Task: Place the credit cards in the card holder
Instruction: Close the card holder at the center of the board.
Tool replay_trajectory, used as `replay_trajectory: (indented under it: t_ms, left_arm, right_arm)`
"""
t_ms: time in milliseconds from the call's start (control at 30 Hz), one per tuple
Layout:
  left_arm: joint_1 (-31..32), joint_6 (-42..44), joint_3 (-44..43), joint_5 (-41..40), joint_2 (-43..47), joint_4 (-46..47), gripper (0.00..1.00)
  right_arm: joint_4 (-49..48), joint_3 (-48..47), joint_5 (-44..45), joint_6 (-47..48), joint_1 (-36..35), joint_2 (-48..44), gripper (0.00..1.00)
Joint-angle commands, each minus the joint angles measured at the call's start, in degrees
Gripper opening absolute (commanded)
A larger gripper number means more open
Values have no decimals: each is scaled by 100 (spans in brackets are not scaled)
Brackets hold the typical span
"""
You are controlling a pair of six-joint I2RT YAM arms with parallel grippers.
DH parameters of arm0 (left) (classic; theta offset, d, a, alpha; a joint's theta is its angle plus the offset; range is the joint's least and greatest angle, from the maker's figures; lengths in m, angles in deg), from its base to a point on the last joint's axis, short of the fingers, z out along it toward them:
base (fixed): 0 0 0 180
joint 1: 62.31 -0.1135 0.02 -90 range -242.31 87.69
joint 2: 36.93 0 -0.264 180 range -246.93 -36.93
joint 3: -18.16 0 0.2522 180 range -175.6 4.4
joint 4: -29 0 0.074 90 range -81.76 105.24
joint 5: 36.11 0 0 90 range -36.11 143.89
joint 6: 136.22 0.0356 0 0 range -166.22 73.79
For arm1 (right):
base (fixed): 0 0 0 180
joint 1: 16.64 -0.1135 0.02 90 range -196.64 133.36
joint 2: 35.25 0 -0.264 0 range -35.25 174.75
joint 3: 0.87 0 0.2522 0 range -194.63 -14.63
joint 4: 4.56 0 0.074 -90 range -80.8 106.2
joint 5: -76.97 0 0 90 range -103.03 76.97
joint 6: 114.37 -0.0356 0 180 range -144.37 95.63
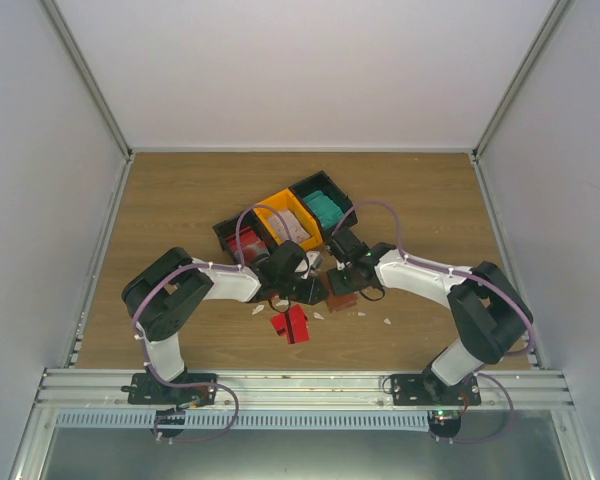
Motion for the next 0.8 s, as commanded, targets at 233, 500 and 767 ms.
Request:
replay_trajectory:
  t_ms: [233,500,767]
  left_arm:
    - [-105,20,10,-457,-305,-290,27]
    - [-105,36,8,-418,-328,-292,27]
    - [-105,38,11,-410,-359,-298,27]
  right_arm:
    - [220,-30,-522,304,-1,-84,1]
    - [67,-31,-159,42,-3,-3,0]
    - [-195,35,-166,-156,-3,-334,0]
